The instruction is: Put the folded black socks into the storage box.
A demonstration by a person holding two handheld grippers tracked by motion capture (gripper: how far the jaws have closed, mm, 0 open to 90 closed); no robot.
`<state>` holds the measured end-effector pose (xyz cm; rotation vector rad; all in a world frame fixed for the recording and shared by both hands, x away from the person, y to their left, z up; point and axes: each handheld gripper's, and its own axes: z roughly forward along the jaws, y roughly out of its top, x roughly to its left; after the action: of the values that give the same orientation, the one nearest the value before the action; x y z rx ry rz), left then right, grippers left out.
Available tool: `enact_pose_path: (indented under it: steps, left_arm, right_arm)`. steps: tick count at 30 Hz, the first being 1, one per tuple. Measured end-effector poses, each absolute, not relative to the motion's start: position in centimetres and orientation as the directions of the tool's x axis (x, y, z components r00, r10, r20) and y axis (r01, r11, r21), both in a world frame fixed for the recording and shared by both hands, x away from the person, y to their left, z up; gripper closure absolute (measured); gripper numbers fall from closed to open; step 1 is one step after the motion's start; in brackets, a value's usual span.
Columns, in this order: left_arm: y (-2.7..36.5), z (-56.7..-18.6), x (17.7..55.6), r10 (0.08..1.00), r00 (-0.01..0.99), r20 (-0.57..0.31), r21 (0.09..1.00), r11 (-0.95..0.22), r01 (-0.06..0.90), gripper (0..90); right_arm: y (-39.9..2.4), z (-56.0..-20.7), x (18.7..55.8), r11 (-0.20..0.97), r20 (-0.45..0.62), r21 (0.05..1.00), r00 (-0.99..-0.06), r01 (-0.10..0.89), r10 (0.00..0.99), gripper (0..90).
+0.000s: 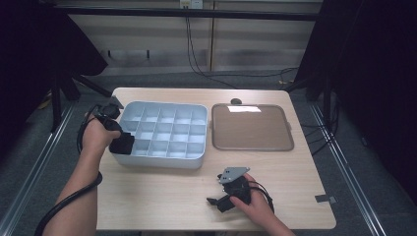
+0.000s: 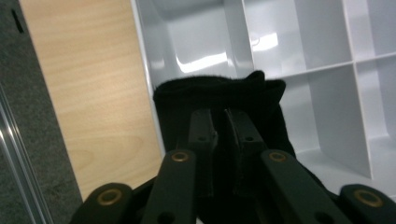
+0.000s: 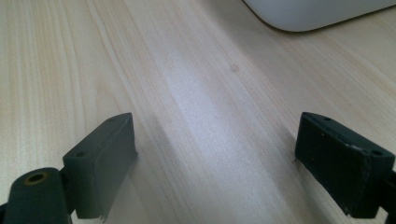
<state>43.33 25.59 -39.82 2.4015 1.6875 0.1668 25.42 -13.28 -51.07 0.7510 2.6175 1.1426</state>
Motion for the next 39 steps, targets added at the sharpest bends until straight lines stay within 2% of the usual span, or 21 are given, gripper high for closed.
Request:
enact_pose_path:
  steps: [6, 12, 39]
  left_arm:
    - [25.5, -40.6, 43.1, 0.936, 0.351, -0.014, 0.196, -0.341, 0.919, 86.5]
    - [25.5, -42.4, 42.5, 0.934, 0.355, -0.046, 0.181, -0.341, 0.922, 90.0]
    - [25.2, -44.5, 41.6, 0.942, 0.331, -0.059, 0.150, -0.320, 0.936, 90.0]
  right_arm:
    - [-13.3, -51.1, 25.4, 0.575, 0.028, 0.728, -0.854, 0.374, 0.519, 11.7]
    - [-13.3, -51.1, 25.4, 0.575, 0.029, 0.728, -0.854, 0.375, 0.520, 11.7]
    - [-13.3, -51.1, 25.4, 0.574, 0.033, 0.726, -0.853, 0.378, 0.520, 11.6]
